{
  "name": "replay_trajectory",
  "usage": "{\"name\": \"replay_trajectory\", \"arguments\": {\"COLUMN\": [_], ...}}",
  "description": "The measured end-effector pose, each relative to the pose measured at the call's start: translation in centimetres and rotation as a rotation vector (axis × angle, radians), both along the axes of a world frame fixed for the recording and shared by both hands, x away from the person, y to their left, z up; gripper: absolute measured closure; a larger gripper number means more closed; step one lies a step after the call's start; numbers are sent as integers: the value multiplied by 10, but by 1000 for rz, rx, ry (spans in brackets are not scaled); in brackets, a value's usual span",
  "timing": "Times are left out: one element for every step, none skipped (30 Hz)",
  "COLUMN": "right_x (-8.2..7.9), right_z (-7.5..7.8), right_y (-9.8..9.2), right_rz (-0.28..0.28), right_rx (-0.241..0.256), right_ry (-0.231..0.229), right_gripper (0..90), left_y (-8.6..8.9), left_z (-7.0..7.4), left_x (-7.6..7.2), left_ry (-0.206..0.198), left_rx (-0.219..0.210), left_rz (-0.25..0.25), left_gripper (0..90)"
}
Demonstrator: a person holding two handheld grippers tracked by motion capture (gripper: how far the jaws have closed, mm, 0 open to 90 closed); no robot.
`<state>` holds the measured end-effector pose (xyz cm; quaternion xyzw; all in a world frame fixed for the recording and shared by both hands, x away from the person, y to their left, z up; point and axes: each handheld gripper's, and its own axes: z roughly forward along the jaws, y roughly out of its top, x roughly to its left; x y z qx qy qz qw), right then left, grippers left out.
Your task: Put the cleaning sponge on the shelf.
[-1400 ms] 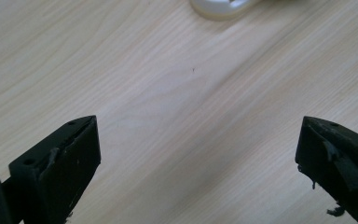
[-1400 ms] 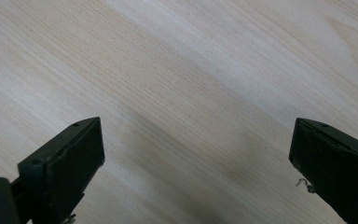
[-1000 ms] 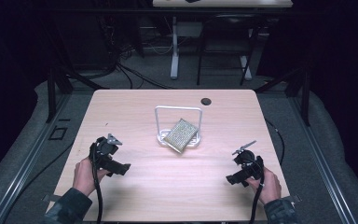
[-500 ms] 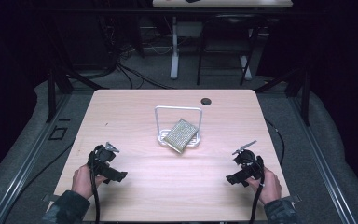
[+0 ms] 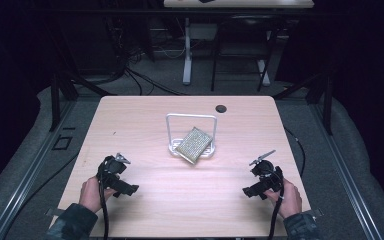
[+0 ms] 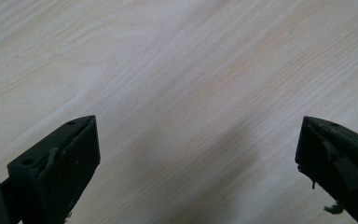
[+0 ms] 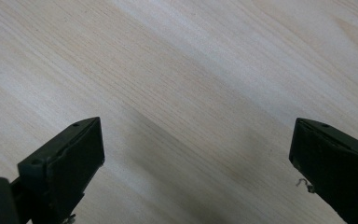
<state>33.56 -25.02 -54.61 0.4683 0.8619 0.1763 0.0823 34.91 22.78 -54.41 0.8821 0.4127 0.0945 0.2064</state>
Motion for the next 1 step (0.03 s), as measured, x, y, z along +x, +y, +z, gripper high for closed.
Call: {"name": "replay_trajectory", "arguments": {"right_x": [0], "right_z": [0], "right_y": [0], "right_rz": [1], "right_rx": [0], "right_ry": [-1], "right_gripper": [25], "left_y": [0], "left_z": [0], "left_x": [0], "left_ry": [0], "left_rx": [0], "left_rz": [0], "left_gripper": [0]}}
